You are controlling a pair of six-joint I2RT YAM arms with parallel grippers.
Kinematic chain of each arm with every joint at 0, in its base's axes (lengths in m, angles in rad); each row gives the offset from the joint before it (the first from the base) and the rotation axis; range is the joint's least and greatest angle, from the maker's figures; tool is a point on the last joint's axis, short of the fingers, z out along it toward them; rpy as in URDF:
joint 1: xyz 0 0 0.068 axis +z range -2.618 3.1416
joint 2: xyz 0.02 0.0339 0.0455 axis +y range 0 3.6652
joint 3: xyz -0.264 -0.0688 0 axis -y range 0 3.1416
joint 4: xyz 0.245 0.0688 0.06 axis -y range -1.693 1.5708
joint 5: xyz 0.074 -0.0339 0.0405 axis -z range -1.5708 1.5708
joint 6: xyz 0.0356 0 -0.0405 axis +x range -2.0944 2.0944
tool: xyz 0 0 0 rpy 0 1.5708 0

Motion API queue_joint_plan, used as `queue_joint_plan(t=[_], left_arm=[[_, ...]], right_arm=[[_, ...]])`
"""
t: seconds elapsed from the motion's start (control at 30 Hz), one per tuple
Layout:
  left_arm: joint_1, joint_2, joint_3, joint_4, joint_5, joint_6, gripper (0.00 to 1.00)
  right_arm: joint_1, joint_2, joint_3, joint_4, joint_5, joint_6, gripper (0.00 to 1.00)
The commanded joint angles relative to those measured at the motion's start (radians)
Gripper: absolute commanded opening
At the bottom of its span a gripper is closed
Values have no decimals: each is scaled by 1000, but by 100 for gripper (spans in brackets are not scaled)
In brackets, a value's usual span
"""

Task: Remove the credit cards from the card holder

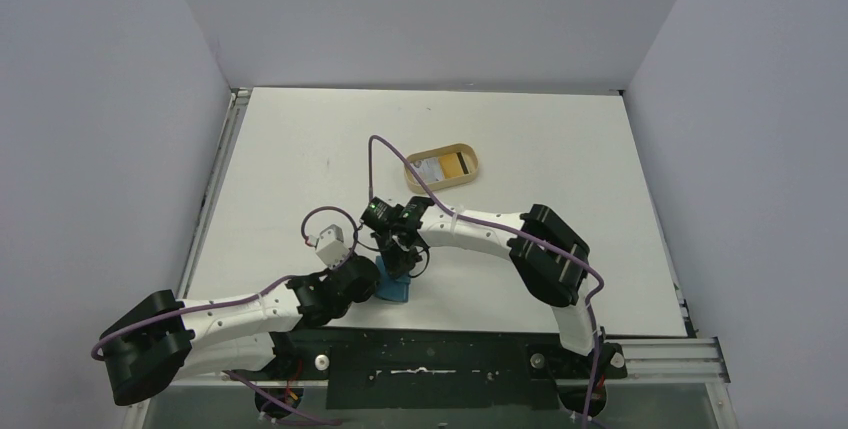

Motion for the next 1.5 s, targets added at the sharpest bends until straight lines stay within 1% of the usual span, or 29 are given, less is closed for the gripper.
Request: queue_joint_plan(t=[0.0, 0.57, 0.77, 0.87, 1.0, 1.23, 1.47], left_arm=[[-2, -13, -5, 14, -5, -12, 0], [-2, -9, -27, 36, 2, -32, 0], [-2, -16, -53, 60, 8, -51, 0], [-2, -24, -64, 64, 9, -57, 0], [-2, -35, -71, 65, 9, -60, 0], [-3, -35, -102, 114, 9, -76, 0], [-2, -77, -121, 117, -9, -51, 0]], right_arm=[[7, -3, -12, 41, -21, 8, 0], [12, 41, -83, 134, -64, 60, 0], [-23, 50, -158, 211, -99, 124, 0], [-36, 62, -166, 222, -107, 138, 0], [-40, 92, -135, 194, -105, 153, 0], [-36, 188, -16, 59, -100, 153, 0], [-39, 264, 49, -57, -82, 183, 0]])
